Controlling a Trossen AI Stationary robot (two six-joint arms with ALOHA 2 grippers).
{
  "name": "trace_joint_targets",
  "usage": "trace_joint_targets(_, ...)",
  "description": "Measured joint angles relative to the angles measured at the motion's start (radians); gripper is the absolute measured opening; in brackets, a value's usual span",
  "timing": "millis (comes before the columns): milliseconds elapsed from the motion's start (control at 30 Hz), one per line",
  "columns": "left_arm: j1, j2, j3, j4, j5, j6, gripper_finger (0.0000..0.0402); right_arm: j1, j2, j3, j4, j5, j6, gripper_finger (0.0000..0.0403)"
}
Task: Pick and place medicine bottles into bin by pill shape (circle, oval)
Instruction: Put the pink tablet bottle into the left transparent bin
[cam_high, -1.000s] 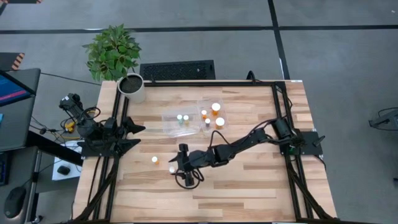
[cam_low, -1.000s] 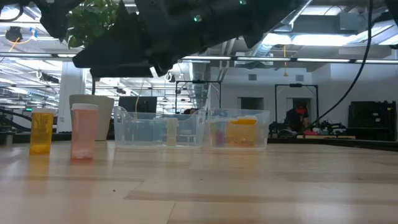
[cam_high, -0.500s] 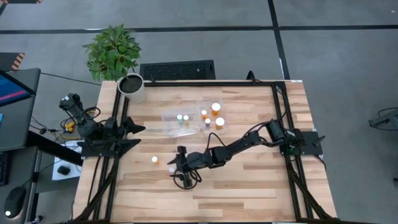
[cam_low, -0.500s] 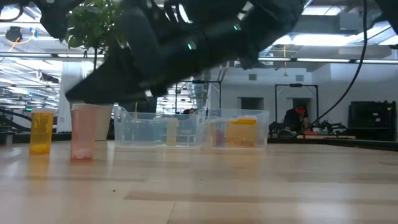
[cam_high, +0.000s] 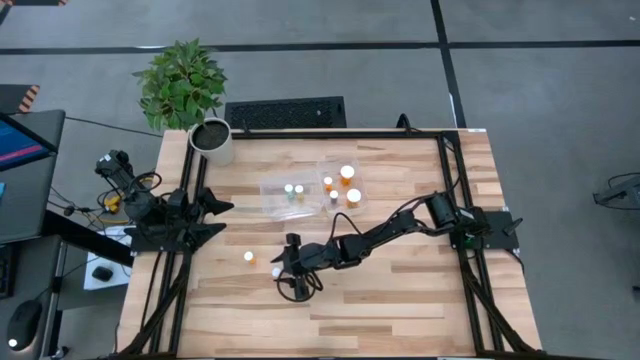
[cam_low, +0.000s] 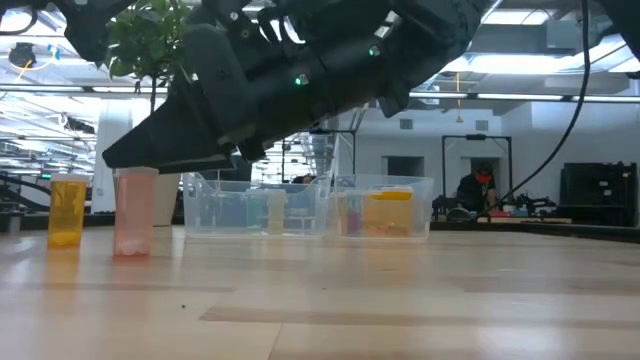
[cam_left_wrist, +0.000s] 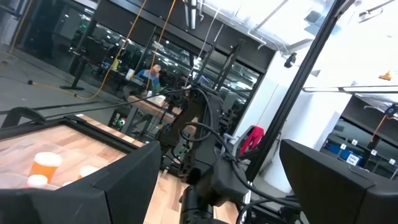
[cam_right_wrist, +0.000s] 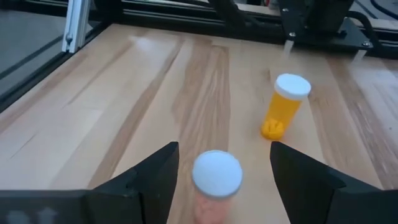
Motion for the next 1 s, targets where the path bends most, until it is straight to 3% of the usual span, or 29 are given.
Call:
trace_joint_targets(333, 0.0, 0.0, 0.0, 0.0, 0.0, 0.0, 0.0322, 0.0, 0.0, 0.0, -0.044, 0.0, 0.002, 0.023)
trace_joint_targets(833, 0.0, 0.0, 0.0, 0.0, 0.0, 0.0, 0.0322, 0.0, 0.0, 0.0, -0.045, 0.0, 0.0, 0.0112)
trace_joint_targets(1000, 0.0, 0.0, 0.0, 0.0, 0.001, -0.004, 0.0322, -0.005, -0.011, -0.002, -0.04, 0.0, -0.005, 0.0095)
